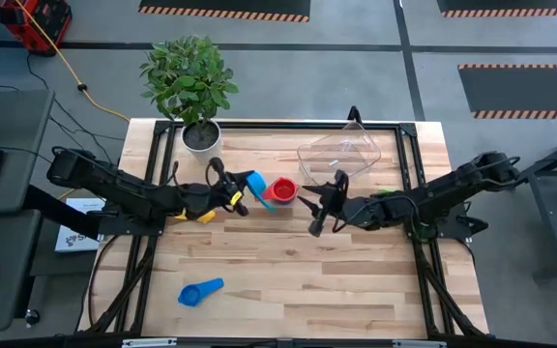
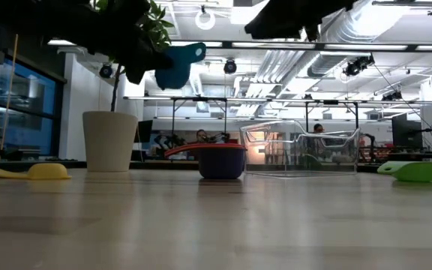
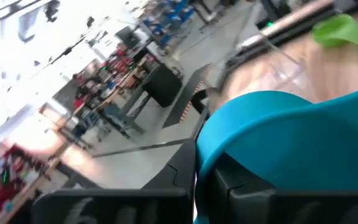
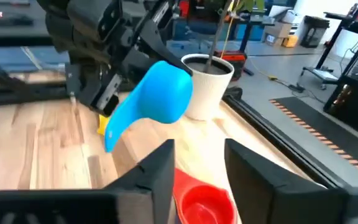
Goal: Nest measuring cups in basket
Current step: Stack the light blue measuring cup on top of the red measuring cup
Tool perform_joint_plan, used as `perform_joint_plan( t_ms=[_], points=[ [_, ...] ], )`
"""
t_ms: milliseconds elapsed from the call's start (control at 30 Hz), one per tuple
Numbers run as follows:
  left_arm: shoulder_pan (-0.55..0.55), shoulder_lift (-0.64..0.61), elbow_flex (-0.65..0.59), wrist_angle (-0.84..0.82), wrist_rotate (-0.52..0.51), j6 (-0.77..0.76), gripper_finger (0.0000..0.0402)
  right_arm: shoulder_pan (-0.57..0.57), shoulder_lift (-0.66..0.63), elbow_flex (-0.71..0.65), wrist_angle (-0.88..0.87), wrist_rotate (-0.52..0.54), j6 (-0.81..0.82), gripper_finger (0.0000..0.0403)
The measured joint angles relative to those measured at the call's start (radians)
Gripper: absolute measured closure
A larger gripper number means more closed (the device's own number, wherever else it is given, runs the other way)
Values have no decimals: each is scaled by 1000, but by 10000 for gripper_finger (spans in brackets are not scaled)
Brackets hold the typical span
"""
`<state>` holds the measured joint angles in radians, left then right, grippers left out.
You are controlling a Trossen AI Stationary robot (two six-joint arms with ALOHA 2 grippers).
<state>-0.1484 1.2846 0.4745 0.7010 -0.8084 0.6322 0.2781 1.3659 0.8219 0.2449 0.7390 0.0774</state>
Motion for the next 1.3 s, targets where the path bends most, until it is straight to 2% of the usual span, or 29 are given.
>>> perform_joint_plan(
  t_ms=[100, 233, 333, 467, 600, 767, 933, 1133, 1200, 1300],
  points=[
    [-1, 0, 80, -170, 44, 34, 400, -1, -6, 0, -17, -32, 23, 251],
    [13, 22, 267, -565, 126, 38, 400, -22, -1, 0, -25, -175, 41, 247],
    [13, 77, 388, -741, 149, 59, 400, -45, 1, 0, -66, -198, 85, 247],
    [9, 156, 467, -757, 153, 183, 401, -67, 1, 0, -106, -204, 106, 247],
    [14, 234, 485, -763, 168, 457, 401, -71, 4, 0, -132, -293, 105, 247],
    [32, 334, 494, -753, 135, 723, 401, -71, 5, 0, -150, -284, 99, 247],
    [39, 381, 557, -773, 131, 815, 401, -76, 5, 0, -157, -288, 97, 247],
    [77, 414, 697, -933, 73, 1014, 401, -73, -2, 0, -163, -305, 21, 247],
    [92, 439, 748, -976, 61, 1062, 401, -66, -20, 0, -195, -316, 0, 247],
    [115, 485, 778, -1038, 43, 1220, 401, -53, -64, 0, -282, -323, -4, 247]
  ],
)
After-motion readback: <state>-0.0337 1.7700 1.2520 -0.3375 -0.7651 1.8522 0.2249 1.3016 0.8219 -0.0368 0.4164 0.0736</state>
